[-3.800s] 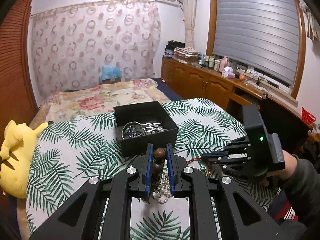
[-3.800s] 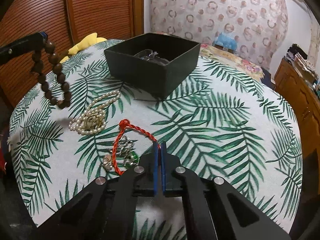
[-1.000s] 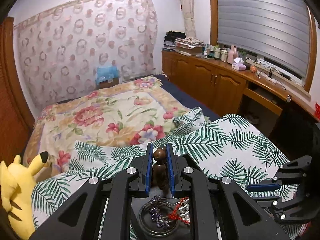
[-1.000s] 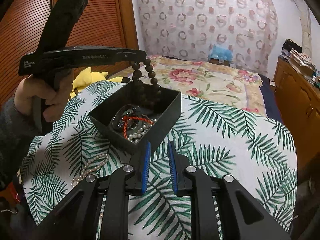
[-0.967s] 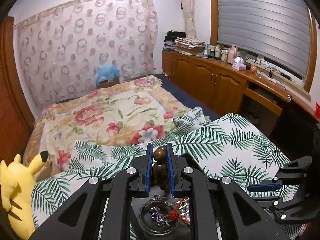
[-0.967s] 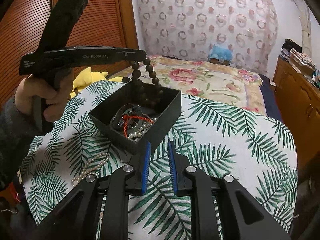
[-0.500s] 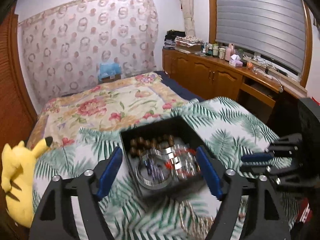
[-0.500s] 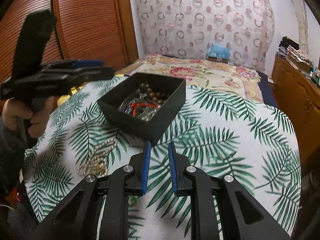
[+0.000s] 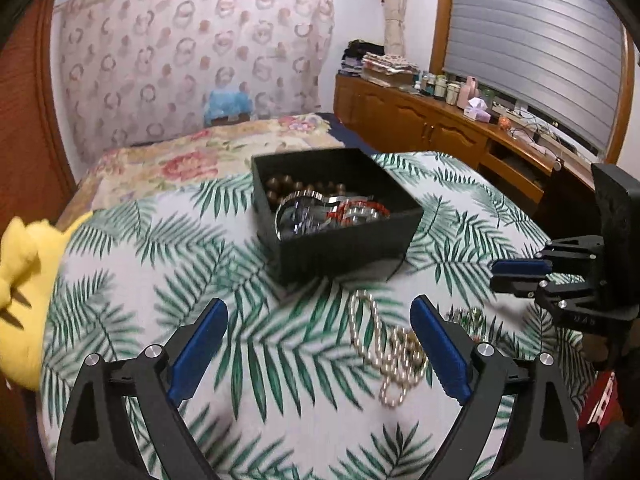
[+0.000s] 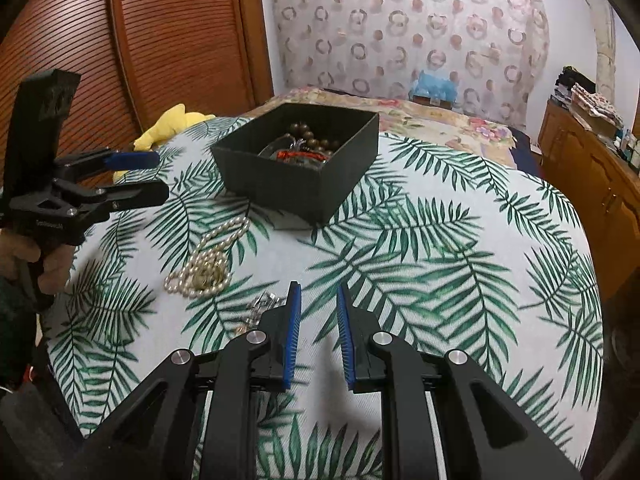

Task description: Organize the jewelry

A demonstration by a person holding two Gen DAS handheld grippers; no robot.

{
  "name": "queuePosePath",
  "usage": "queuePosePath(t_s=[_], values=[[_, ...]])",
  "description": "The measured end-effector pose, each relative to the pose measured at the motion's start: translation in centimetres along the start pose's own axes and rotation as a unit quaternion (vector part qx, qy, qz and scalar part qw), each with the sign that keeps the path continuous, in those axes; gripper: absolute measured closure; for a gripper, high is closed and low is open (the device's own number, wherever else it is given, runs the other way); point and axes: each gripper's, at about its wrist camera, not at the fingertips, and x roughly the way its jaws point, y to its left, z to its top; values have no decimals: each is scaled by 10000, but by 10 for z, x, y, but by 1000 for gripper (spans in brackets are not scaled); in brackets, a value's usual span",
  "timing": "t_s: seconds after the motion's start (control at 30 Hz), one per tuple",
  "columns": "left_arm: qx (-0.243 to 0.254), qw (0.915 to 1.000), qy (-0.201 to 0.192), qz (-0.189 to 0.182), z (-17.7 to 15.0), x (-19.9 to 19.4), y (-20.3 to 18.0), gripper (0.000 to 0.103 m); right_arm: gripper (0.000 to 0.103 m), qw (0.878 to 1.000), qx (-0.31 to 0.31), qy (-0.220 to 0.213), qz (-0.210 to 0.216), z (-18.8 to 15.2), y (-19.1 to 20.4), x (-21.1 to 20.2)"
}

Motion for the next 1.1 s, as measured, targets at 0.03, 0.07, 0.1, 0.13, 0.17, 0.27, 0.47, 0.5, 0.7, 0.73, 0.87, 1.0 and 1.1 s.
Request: queuePosePath(t_s=[0.03, 0.07, 0.1, 0.13, 0.17, 0.27, 0.47, 0.5, 0.7, 0.73, 0.87, 1.0, 1.1], values=[[-34, 10000, 21, 11, -5, -1, 0, 14, 83, 10000, -16, 17, -8, -1, 2, 0], [-64, 10000, 38, 16, -10, -2, 1, 14, 83, 10000, -39, 41, -5, -3, 4, -1], [-83, 10000, 51, 20, -14, -3, 1, 14, 80, 10000, -58, 55, -9, -4, 6, -1], [-102, 9999, 71, 27, -18, -4, 0, 14, 79, 9999, -77, 63, -17, -6, 8, -1], [-113, 9999, 86, 33, -22, -6, 1, 14, 78, 9999, -92, 87, -20, -7, 10, 0], [-163, 9998, 111, 31, -32, -9, 1, 13, 78, 9998, -123, 175, -21, -9, 14, 3], [-272, 9996, 101, 13, -41, -12, 6, 13, 78, 9993, -161, 338, -8, -10, 19, 16], [-295, 9995, 91, 32, -42, -12, 8, 13, 78, 9992, -164, 368, -9, -10, 19, 18], [-410, 9991, 54, 71, -44, -13, 14, 13, 78, 9991, -120, 401, -54, -5, 16, 25], [-422, 9991, 54, 64, -44, -13, 14, 13, 78, 9991, -123, 405, -50, -4, 17, 26], [-441, 9990, 47, 17, -41, -12, 13, 13, 78, 9989, -179, 427, -52, -3, 19, 28], [-372, 9993, 56, -48, -40, -10, 6, 13, 91, 9989, -200, 415, 61, -4, 21, 29], [-299, 9995, 81, -86, -39, -7, 0, 13, 92, 9991, -217, 359, 75, -4, 21, 28]])
